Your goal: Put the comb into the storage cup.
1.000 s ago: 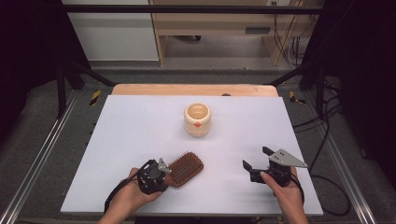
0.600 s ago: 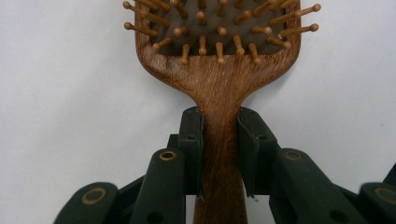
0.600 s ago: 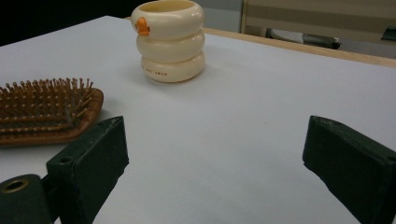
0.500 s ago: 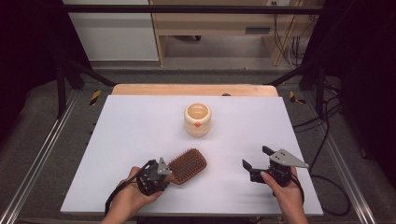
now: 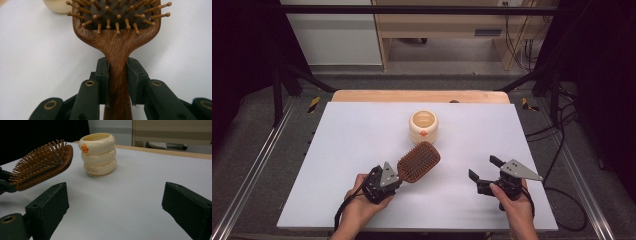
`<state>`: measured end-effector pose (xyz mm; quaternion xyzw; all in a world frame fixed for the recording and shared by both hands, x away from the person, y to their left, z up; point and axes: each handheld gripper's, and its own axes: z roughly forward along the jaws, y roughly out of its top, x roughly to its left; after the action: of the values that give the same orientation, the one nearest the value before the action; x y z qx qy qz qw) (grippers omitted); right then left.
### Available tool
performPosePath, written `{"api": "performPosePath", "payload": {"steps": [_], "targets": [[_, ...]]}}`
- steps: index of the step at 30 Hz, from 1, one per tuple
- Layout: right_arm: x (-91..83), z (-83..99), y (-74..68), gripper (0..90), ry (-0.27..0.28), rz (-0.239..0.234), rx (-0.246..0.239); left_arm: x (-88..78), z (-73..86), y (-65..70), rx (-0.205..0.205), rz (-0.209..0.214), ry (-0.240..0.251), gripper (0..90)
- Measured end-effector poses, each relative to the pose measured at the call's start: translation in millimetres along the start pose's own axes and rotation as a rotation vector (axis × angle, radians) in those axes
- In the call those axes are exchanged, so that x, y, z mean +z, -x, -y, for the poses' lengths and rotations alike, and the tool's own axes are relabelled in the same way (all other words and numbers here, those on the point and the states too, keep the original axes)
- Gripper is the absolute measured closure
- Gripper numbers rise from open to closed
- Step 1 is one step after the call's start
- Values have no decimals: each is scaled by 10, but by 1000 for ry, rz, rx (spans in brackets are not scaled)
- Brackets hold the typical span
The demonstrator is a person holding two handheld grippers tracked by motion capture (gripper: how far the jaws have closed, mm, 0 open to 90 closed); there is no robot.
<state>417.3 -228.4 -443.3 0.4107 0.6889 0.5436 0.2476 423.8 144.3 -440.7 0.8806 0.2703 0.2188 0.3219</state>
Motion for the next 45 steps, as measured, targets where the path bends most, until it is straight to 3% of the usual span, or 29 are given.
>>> {"api": "performPosePath", "payload": {"steps": [7,11,17,21,24,27,32,36,45], "targets": [[48,-21,-65,69,18,-8,12,-41,59,-41,-30,-35,80,724],[75,-26,-118,77,22,-28,31,-65,84,-66,-39,-50,86,724],[127,-40,-198,78,29,-37,35,-89,105,-100,-73,-61,142,724],[175,-50,-250,65,27,-81,82,-103,144,-103,-74,-77,176,724],[192,-57,-280,61,23,-96,88,-116,148,-105,-83,-104,184,725],[234,-69,-341,54,21,-112,91,-127,155,-122,-110,-101,210,725],[376,-135,-467,51,9,-136,90,-150,164,-150,-129,-93,255,724],[485,-254,-577,54,41,-167,131,-158,190,-163,-138,-94,273,724],[738,-447,-831,54,21,-226,147,-189,195,-160,-125,-107,298,724]]}}
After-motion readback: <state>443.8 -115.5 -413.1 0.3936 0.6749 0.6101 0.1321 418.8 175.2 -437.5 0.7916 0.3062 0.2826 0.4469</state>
